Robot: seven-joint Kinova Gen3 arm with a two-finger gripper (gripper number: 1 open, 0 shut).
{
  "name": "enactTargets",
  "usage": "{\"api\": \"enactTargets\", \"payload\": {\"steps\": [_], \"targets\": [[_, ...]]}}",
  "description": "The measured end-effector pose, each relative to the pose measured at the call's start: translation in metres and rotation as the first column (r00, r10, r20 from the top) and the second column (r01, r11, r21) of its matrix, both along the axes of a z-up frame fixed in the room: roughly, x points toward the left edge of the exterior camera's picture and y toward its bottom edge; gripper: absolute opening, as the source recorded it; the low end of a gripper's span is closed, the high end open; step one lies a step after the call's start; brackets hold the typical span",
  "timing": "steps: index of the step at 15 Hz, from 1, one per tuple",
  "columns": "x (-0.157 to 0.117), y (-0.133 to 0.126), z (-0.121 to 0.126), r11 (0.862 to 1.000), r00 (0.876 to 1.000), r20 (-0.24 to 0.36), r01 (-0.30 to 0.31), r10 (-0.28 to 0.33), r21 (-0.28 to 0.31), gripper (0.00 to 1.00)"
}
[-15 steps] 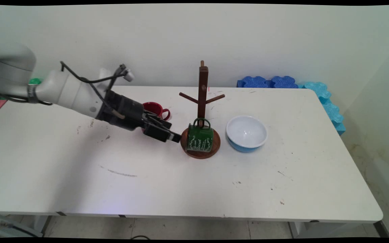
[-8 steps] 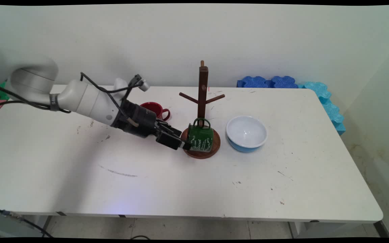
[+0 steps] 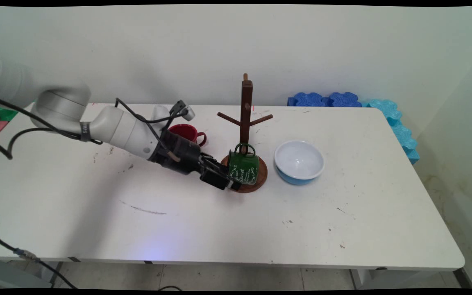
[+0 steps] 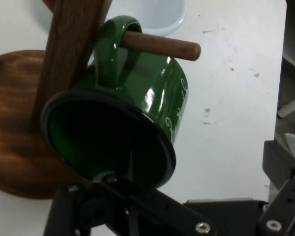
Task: Pick up the green mug from the rack
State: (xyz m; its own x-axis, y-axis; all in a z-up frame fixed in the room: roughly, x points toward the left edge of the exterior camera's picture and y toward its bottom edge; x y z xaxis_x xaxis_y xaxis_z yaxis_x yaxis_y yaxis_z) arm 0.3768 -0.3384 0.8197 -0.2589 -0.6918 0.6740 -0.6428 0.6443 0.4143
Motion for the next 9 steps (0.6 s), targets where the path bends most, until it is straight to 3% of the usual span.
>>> {"api": "enactTargets", "payload": {"steps": [9], "targets": [[-0.014, -0.014, -0.015, 1.000, 1.000, -0.009, 0.006, -0.006, 0.001, 1.00]]}}
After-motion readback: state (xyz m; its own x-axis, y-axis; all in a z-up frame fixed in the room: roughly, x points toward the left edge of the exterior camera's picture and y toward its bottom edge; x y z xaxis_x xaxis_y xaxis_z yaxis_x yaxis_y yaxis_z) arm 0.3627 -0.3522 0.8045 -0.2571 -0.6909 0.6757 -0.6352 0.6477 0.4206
